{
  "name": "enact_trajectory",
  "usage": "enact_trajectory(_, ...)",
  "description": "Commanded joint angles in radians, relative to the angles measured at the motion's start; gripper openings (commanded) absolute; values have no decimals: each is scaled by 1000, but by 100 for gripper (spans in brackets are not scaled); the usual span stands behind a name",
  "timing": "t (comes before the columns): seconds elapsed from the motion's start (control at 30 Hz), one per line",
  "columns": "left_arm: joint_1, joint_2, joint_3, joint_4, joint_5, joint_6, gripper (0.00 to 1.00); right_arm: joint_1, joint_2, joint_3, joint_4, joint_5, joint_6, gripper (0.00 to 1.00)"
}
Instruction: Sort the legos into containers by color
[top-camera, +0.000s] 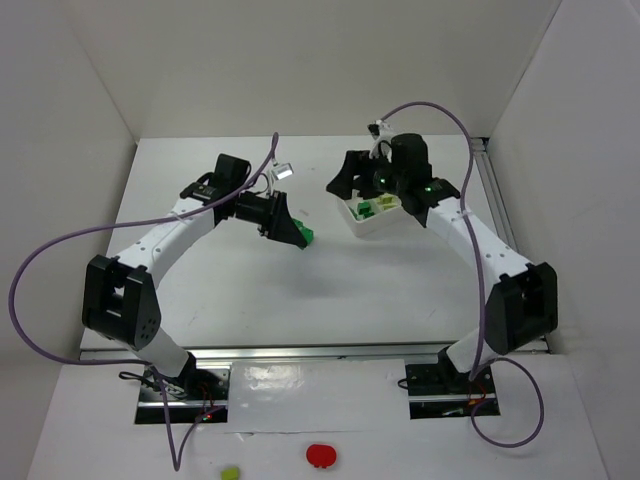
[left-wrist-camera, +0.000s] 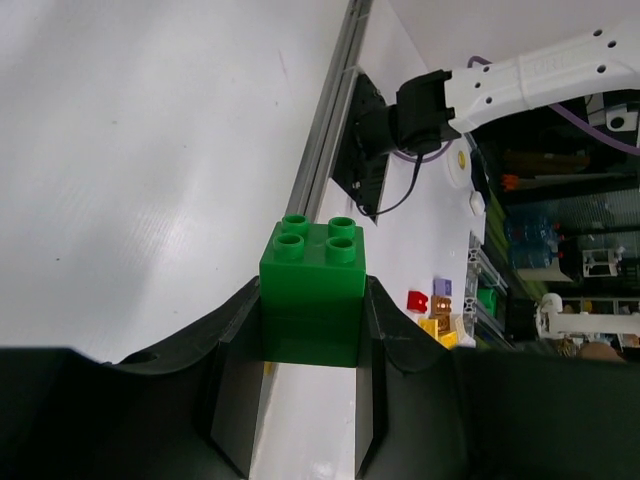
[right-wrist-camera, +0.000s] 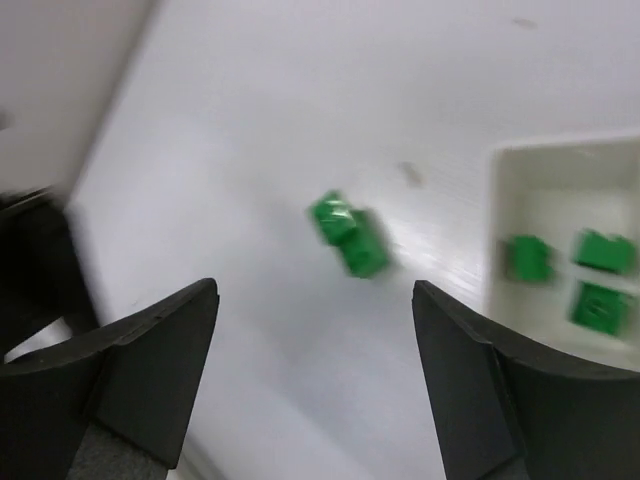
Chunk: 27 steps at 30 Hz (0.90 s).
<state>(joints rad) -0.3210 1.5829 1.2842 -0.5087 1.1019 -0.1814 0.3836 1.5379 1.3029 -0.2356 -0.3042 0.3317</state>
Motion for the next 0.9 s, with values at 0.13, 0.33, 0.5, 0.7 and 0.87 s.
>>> enact_trajectory(0.13, 7, 2, 56, 9, 85, 49, 0, 15, -13, -51, 209, -710, -29, 89)
enact_trajectory(0.33, 7, 2, 75, 9, 76, 40, 0, 46, 19, -27, 154, -780, -74, 89)
enact_trajectory(0.5, 7, -9, 84, 9, 65, 40, 0, 78, 39, -14, 107, -803, -112, 84)
enact_trajectory(0.7, 7, -9, 84, 9, 65, 31, 0, 107, 76, 7, 56, -794, -143, 72)
enact_trajectory(0.87, 7, -9, 84, 9, 65, 31, 0, 107, 76, -19, 110, -817, -112, 49)
